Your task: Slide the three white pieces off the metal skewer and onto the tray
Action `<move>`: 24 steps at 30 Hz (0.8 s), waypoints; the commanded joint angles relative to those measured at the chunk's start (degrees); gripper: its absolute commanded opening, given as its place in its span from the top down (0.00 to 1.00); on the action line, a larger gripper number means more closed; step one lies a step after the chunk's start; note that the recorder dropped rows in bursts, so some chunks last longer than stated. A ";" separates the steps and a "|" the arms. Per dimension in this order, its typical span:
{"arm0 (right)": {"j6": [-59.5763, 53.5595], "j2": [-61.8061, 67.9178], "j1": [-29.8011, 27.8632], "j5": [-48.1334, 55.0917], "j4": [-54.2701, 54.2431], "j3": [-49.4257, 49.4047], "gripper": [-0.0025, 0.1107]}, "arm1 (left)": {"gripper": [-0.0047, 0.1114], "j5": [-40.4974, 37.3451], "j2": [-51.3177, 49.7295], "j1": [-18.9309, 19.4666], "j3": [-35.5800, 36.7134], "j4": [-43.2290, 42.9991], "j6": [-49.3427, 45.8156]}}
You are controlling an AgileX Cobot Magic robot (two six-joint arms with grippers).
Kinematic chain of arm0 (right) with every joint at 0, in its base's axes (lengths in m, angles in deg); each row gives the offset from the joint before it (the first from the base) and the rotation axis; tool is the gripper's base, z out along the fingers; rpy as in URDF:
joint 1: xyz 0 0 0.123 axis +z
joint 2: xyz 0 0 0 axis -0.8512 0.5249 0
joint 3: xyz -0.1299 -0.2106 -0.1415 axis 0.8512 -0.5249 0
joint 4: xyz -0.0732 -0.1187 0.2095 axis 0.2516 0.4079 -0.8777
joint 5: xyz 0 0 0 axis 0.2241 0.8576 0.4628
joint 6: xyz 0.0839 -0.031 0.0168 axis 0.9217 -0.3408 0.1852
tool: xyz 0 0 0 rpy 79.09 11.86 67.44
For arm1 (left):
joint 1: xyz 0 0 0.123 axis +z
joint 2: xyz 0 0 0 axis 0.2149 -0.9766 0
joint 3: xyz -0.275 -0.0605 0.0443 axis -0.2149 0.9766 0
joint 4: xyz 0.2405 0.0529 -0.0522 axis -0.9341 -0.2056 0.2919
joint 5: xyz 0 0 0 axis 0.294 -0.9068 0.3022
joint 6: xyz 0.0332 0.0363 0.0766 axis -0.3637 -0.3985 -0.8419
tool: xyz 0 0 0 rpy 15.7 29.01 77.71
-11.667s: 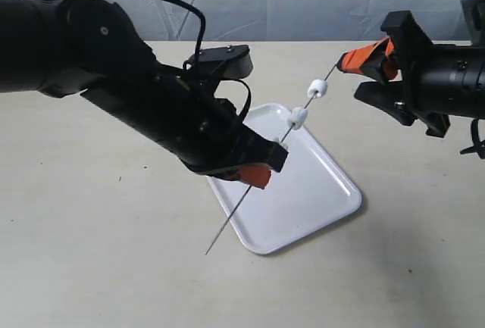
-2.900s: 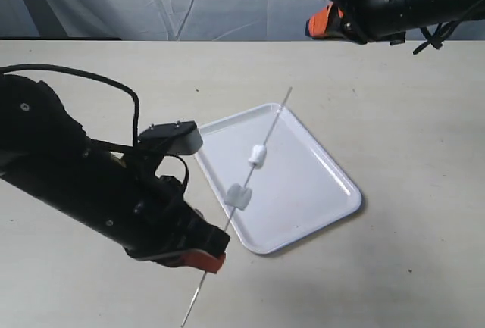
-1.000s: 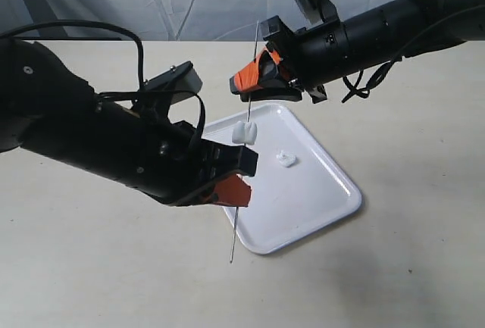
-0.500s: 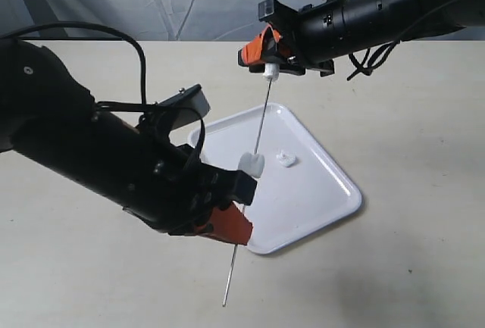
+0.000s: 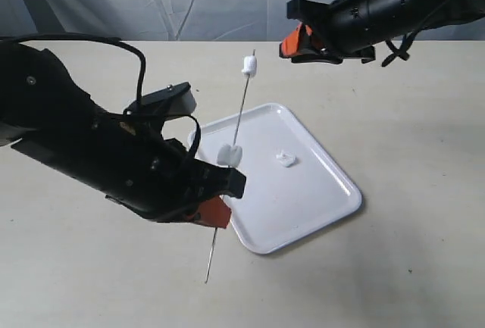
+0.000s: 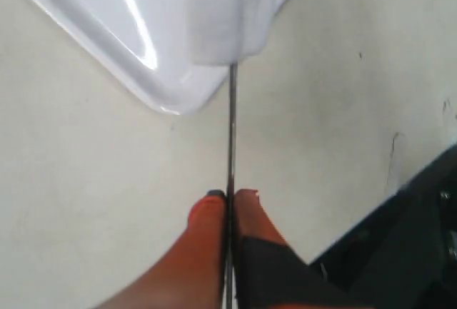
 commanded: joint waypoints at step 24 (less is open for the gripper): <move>1.59 -0.66 9.67 4.78 -4.82 0.36 0.72 | 0.96 0.35 -0.07 1.07 0.11 4.36 -1.38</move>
